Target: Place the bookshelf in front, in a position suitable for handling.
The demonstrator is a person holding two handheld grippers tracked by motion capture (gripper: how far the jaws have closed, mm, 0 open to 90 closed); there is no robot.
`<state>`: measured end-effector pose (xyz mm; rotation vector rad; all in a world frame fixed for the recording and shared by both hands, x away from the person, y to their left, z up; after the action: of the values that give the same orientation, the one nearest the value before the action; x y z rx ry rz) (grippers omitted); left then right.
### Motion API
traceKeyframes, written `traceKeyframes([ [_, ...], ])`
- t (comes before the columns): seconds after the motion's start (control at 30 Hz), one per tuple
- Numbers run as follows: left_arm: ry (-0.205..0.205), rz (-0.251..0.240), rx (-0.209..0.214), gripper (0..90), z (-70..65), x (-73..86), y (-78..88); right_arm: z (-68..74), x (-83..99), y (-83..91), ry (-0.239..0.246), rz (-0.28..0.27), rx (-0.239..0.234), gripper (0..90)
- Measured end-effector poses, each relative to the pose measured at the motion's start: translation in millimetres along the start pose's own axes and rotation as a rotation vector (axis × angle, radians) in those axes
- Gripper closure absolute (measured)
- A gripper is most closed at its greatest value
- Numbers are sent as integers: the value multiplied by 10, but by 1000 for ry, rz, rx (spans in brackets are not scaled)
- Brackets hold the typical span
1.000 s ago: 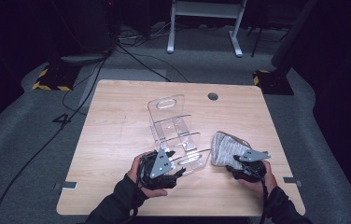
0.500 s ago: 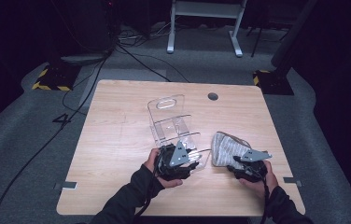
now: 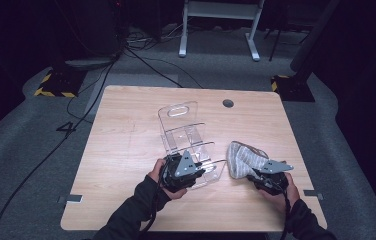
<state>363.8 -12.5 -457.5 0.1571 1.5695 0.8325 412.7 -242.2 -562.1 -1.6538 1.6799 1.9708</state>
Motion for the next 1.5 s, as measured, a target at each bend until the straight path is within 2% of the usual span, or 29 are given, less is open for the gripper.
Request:
traceKeyframes([
  [0.17,4,-4,13,794,16,40,13,-7,-11,42,11,-12,-12,730],
  [0.3,3,-2,12,793,21,47,20,-31,-46,119,-9,-45,-31,739],
  [0.37,17,3,-12,704,50,59,31,-33,-80,172,-13,-69,-40,741],
  [0.4,17,3,-12,694,50,59,31,-33,-80,172,-13,-69,-40,741],
  [0.43,6,-5,-8,689,47,57,51,-28,-153,286,-13,-115,-48,747],
  [0.5,-3,0,-24,658,61,60,62,-25,-177,324,-16,-132,-51,747],
  [0.53,-3,4,-32,597,74,64,70,-10,-220,395,-23,-162,-59,748],
  [0.6,12,4,-33,583,89,79,88,41,-291,519,-24,-204,-75,748],
  [0.73,13,7,-26,576,90,112,131,192,-470,778,3,-301,-96,748],
  [0.8,9,9,-24,618,90,142,148,321,-581,897,28,-345,-104,749],
  [0.9,9,-1,16,703,63,155,136,528,-703,986,90,-381,-123,748],
  [1.0,-15,8,38,809,27,159,104,778,-811,964,152,-391,-158,748],
  [1.1,1,-3,61,825,23,139,76,944,-862,843,203,-367,-181,748],
  [1.17,5,-7,68,831,16,126,61,1022,-899,703,219,-354,-188,747],
  [1.23,6,-14,78,838,-6,114,43,1044,-931,598,214,-351,-178,745],
  [1.37,0,-16,69,840,-20,98,21,1052,-945,391,202,-342,-176,744],
  [1.5,8,-20,67,840,-22,97,15,1030,-893,297,179,-332,-186,744],
])
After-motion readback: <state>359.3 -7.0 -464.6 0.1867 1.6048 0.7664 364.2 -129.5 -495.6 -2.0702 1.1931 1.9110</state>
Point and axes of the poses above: each handheld gripper's, and its own axes: y roughly backward along the jaws, x roughly out of its underside, z roughly to its left, the point moved 10 cm from there along -y, roughly forward along the jaws, and after that the axes turned 5 degrees about x, right-handed, at the moved point
